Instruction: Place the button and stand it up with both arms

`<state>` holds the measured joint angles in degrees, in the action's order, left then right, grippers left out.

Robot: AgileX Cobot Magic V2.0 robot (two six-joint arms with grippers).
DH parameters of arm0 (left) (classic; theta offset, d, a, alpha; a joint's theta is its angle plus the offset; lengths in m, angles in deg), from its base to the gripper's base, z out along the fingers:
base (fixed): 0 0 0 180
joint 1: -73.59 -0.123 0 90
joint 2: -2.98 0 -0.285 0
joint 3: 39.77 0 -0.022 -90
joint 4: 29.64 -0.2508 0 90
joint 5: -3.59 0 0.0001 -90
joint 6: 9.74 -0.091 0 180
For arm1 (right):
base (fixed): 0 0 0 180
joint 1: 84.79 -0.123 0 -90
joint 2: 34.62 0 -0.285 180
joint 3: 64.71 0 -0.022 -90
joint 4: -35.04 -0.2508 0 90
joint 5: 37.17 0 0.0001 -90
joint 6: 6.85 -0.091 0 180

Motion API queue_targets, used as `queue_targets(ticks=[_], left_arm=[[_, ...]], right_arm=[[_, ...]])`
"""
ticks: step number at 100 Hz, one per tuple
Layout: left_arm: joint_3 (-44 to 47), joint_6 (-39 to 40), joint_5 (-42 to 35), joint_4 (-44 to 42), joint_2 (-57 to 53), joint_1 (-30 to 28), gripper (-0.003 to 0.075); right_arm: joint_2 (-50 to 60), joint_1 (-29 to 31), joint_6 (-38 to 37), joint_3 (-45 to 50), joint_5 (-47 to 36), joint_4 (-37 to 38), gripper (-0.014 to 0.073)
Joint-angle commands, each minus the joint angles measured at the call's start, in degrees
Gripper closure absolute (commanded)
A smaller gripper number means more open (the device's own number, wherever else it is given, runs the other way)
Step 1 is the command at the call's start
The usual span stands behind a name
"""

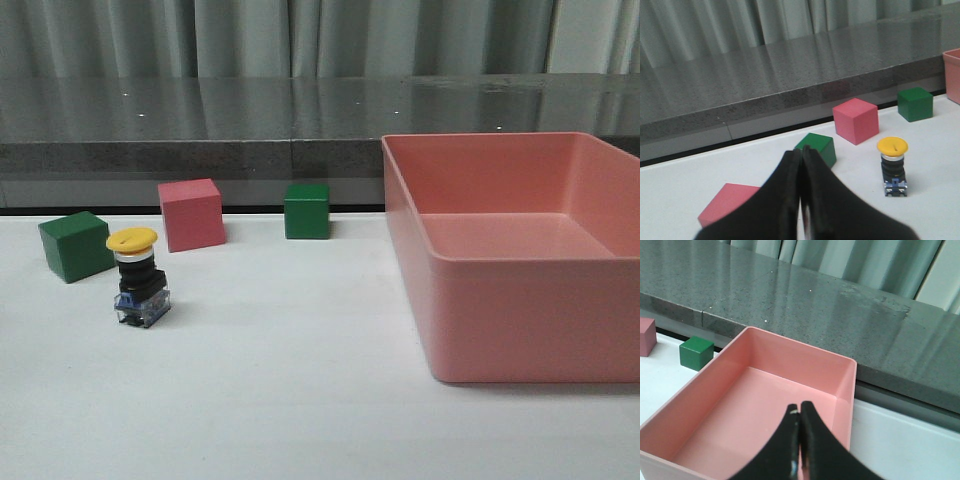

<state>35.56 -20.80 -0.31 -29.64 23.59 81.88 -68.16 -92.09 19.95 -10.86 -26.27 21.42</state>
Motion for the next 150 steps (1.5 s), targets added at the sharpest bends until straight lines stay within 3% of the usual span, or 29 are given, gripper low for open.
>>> queue_targets(ticks=[1,19,32,129,139,150], left_arm=[[0.78,2.23,-4.8,-1.3,-4.29,-2.31,0.074],[4.47,3.55,-0.43,-1.3,-15.08,-6.57,0.074],[4.47,7.84,3.9,-4.61,-14.28,-6.82,0.074],[4.47,7.96,3.39,-4.4,-14.9,-6.82,0.074],[4.47,7.96,3.39,-4.4,-14.9,-6.82,0.074],[4.47,7.96,3.39,-4.4,-14.9,-6.82,0.074]], right_arm=[[-0.1,0.23,-0.16,-1.54,-4.43,-0.45,0.0655],[-0.1,0.23,-0.16,-1.54,-4.43,-0.45,0.0655],[-0.16,0.23,-0.16,-1.54,-4.26,-0.45,0.0655],[0.34,0.23,-0.25,-0.67,-4.59,0.67,0.0655],[3.48,0.23,-5.19,1.93,-5.0,3.23,0.0655],[8.66,0.23,-17.23,6.56,-5.88,11.19,0.0655]])
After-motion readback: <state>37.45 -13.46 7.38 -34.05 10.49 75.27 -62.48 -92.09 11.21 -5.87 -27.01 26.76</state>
